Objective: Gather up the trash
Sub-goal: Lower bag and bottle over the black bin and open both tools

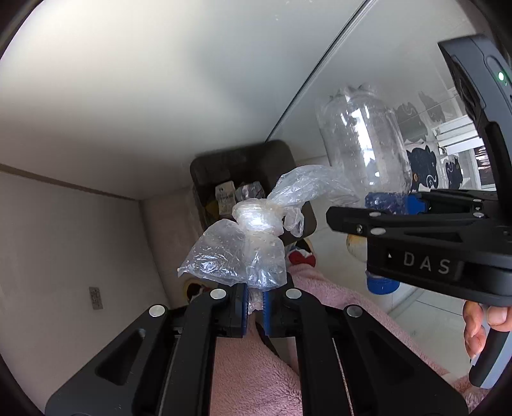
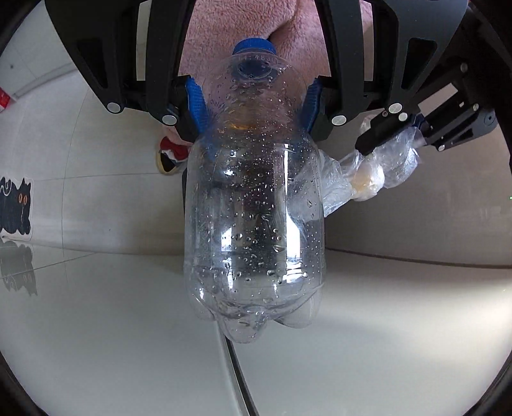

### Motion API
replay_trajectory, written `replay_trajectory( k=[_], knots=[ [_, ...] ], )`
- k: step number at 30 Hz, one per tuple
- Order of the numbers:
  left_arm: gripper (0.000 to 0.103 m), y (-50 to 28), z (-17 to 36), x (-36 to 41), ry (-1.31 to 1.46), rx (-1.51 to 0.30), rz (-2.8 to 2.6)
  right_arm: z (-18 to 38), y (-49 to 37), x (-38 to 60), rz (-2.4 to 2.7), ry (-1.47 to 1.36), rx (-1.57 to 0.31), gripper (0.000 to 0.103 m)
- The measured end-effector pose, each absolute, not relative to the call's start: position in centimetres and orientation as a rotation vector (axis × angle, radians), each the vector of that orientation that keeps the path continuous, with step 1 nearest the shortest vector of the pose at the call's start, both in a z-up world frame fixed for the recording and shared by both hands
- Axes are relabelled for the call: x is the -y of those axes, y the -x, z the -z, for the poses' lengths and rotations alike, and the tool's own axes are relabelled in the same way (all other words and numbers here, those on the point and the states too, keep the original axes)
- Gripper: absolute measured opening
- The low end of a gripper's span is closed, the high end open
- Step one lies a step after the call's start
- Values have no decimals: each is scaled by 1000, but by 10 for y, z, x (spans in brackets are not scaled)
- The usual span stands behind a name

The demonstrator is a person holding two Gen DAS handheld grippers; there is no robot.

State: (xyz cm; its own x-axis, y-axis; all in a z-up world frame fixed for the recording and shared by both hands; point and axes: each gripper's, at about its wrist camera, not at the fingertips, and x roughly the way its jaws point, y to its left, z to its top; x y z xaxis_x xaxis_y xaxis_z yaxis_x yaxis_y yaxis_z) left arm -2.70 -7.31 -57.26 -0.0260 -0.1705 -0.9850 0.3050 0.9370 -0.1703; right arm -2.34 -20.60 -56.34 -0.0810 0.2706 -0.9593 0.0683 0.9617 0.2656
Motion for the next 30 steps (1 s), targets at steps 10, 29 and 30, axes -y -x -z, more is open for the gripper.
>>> replay_trajectory(
  k=[10,29,30],
  knots=[
    [6,15,587,70,-44,-1590,352,569,10,195,-148,-249,-1648,51],
    [60,5,555,64,-19,-1534,317,545,16,209,-99,-272,-1581,73],
    [61,5,551,62,-17,-1528,314,541,16,209,-100,-268,-1577,73]
  ],
)
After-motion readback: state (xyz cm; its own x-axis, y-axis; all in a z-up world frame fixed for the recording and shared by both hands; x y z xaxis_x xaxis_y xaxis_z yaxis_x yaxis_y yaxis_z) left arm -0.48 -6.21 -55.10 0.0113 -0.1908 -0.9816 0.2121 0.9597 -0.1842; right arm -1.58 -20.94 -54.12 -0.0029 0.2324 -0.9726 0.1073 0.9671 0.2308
